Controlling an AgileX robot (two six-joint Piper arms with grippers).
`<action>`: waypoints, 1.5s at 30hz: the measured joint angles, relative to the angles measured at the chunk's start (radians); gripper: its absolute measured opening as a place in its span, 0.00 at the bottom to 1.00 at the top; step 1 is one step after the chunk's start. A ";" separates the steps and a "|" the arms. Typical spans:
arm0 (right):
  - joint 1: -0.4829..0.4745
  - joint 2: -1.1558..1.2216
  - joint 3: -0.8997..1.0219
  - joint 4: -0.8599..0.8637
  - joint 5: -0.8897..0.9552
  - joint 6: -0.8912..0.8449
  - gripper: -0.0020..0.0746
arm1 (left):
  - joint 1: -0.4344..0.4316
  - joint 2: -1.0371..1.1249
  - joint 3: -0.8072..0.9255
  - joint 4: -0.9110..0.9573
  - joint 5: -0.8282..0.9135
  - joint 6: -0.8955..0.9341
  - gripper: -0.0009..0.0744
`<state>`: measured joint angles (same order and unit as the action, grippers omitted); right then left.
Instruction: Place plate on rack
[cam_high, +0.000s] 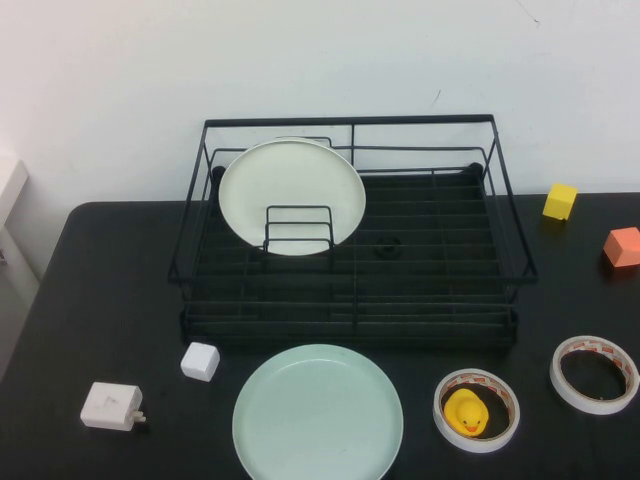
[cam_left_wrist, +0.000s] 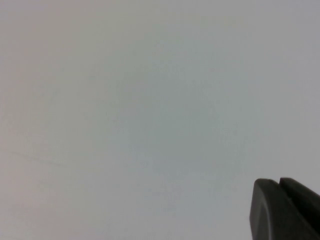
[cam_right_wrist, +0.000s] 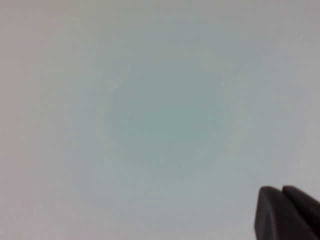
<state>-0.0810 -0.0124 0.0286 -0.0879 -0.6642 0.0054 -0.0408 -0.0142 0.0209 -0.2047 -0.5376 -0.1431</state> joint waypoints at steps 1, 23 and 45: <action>0.000 0.000 0.000 0.000 -0.012 0.000 0.02 | 0.000 0.000 0.000 0.009 -0.005 -0.005 0.01; 0.000 0.223 -0.443 0.124 1.207 -0.168 0.02 | 0.000 0.386 -0.465 -0.099 0.760 0.034 0.01; 0.283 1.242 -0.466 1.461 1.177 -1.295 0.02 | 0.000 0.635 -0.421 -0.410 1.007 0.086 0.01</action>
<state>0.2023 1.2294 -0.4374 1.3728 0.5129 -1.2894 -0.0408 0.6206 -0.3996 -0.6147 0.4692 -0.0566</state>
